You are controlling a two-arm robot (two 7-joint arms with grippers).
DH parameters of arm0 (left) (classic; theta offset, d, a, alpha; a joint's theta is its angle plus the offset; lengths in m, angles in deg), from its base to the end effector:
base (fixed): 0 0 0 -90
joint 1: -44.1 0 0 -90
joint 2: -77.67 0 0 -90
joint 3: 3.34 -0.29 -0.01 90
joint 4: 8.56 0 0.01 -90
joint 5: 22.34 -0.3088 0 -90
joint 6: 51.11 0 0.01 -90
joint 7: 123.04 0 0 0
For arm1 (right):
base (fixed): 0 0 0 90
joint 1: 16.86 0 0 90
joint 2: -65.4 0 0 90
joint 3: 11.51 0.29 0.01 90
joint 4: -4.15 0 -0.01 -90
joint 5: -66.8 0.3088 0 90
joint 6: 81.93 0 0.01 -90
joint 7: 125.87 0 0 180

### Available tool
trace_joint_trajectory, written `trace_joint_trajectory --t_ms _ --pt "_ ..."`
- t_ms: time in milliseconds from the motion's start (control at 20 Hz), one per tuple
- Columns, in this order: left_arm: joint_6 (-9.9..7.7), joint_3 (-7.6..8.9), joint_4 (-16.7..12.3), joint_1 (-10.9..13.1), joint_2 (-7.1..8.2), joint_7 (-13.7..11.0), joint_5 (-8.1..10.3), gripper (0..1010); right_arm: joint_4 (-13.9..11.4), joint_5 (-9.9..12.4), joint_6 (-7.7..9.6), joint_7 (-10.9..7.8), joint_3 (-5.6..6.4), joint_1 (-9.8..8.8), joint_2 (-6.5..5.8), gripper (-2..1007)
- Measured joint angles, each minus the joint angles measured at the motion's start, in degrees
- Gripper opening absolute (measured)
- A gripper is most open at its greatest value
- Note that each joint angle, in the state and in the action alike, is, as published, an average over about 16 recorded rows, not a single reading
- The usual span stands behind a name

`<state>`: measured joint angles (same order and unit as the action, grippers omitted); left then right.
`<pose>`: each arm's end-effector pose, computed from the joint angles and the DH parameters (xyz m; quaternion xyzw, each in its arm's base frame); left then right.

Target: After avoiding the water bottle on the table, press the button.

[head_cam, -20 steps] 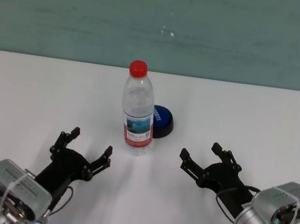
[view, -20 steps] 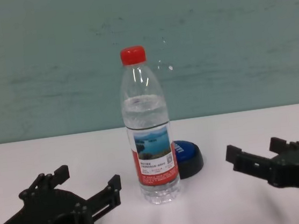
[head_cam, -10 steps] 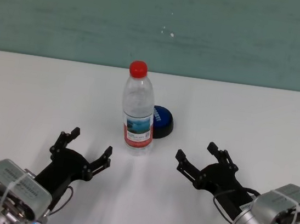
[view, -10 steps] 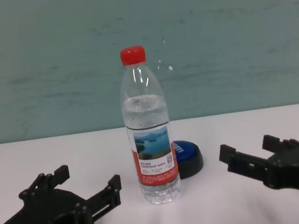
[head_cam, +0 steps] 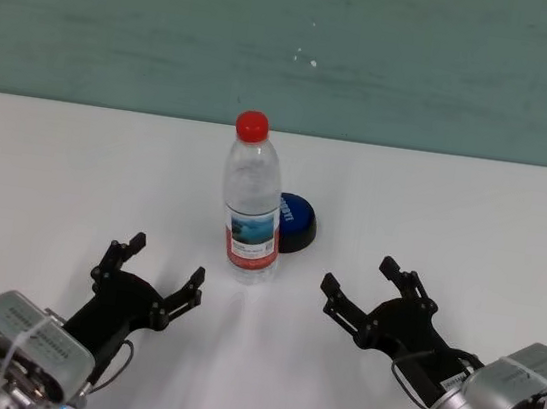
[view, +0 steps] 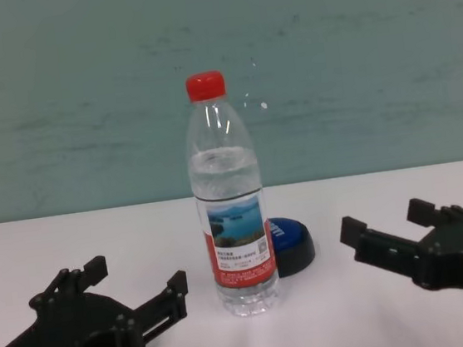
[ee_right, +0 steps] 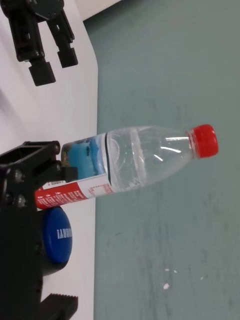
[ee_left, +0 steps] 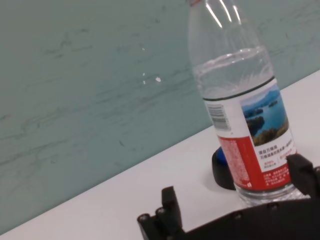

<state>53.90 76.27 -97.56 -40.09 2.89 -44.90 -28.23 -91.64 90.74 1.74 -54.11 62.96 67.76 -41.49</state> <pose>0.2900 0.0222 -0.3391 0.0879 -0.1519 0.5217 0.8349 0.2885 0.0061 -0.3091 0.0711 0.0416 -0.4682 0.8798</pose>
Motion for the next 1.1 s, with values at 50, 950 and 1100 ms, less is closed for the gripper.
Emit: trace_joint_trajectory --t_ms 50,950,1100 --pt "0.0 0.0 0.0 0.0 0.0 0.0 0.0 1000 -0.1 -0.1 -0.13 -0.06 0.05 -0.08 0.0 1004" --pt "0.0 0.0 0.0 0.0 0.0 0.0 0.0 1000 -0.4 -0.4 -0.21 -0.19 0.39 -0.45 0.03 1004" --pt "0.0 0.0 0.0 0.0 0.0 0.0 0.0 1000 -0.4 -0.4 -0.2 -0.19 0.39 -0.44 0.02 1004"
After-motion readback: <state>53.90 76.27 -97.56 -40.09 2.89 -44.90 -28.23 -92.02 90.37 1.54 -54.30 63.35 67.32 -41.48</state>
